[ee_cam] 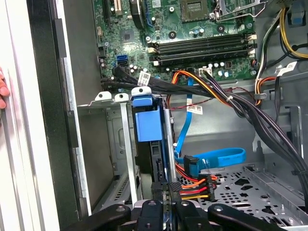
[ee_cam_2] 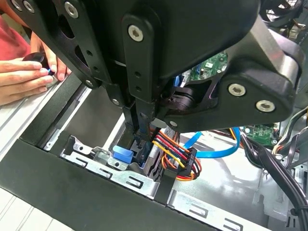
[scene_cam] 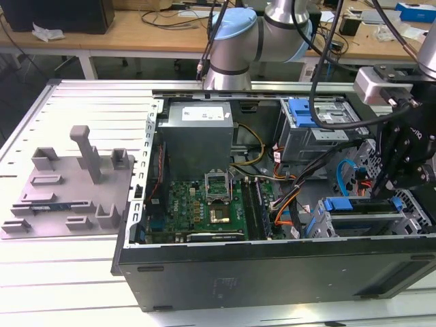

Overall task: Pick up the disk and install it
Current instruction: 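Insert the first disk wire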

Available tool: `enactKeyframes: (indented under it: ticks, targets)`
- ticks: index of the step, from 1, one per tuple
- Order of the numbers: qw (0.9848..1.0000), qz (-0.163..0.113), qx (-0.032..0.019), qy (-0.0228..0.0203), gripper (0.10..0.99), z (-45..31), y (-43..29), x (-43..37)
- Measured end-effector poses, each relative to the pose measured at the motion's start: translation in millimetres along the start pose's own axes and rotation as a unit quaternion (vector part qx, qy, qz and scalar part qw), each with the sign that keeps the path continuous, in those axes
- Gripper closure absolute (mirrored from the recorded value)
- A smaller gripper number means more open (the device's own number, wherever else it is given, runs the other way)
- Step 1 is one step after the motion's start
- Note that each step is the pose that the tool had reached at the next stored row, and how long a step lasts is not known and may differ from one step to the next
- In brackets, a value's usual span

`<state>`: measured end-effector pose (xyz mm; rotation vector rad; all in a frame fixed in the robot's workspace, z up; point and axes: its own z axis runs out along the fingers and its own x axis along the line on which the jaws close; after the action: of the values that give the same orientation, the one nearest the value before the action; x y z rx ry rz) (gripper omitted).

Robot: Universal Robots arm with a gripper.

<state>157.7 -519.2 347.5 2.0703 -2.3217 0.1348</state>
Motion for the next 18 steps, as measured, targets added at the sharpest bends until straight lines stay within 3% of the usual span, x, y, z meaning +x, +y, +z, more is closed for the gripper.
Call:
enactKeyframes:
  ticks: [18]
  targets:
    - [1.0000,0.000,0.0000,-0.0001,0.918,4.4,-0.1,-0.3]
